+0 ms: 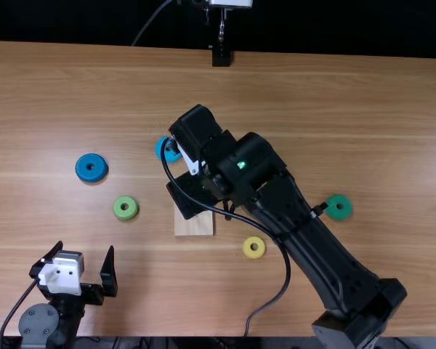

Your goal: Build the Hanoi tower: stack the rings onto the peg from bottom to top in this color order: purple, dark blue, light blue, dark green, light green, yellow, orange.

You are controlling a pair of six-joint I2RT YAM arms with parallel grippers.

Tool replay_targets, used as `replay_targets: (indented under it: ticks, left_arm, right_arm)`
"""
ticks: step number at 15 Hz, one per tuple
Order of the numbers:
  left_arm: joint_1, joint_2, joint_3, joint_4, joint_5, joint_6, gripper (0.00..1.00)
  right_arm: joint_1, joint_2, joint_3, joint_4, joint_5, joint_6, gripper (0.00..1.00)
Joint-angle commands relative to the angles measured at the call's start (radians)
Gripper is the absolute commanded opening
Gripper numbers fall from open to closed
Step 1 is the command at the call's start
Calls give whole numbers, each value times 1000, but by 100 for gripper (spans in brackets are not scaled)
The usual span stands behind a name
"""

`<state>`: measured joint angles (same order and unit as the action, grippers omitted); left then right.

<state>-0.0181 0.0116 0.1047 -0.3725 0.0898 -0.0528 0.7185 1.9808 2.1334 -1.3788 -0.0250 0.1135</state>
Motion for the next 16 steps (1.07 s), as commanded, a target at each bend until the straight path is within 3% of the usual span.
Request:
replay_targets:
  ticks: [1,9,10,11,12,16]
  left_arm:
    - [6,-12,-105,-73,26,12,100]
    - [6,-12,-105,-73,26,12,100]
    - [6,-12,-105,-73,26,12,100]
    - [6,-12,-105,-73,26,12,100]
    - [7,-12,-105,-73,26,12,100]
    - [6,-12,-105,-73,26,12,100]
  right_arm:
    - [21,26,37,8,5,8,0]
    - [21,76,28,52,7,2,0]
    - [21,76,22,51,7,2,4]
    - [19,76,20,49,7,2,20]
    - [18,76,20,45,8,1,24]
    - [13,76,5,40,10,1,13]
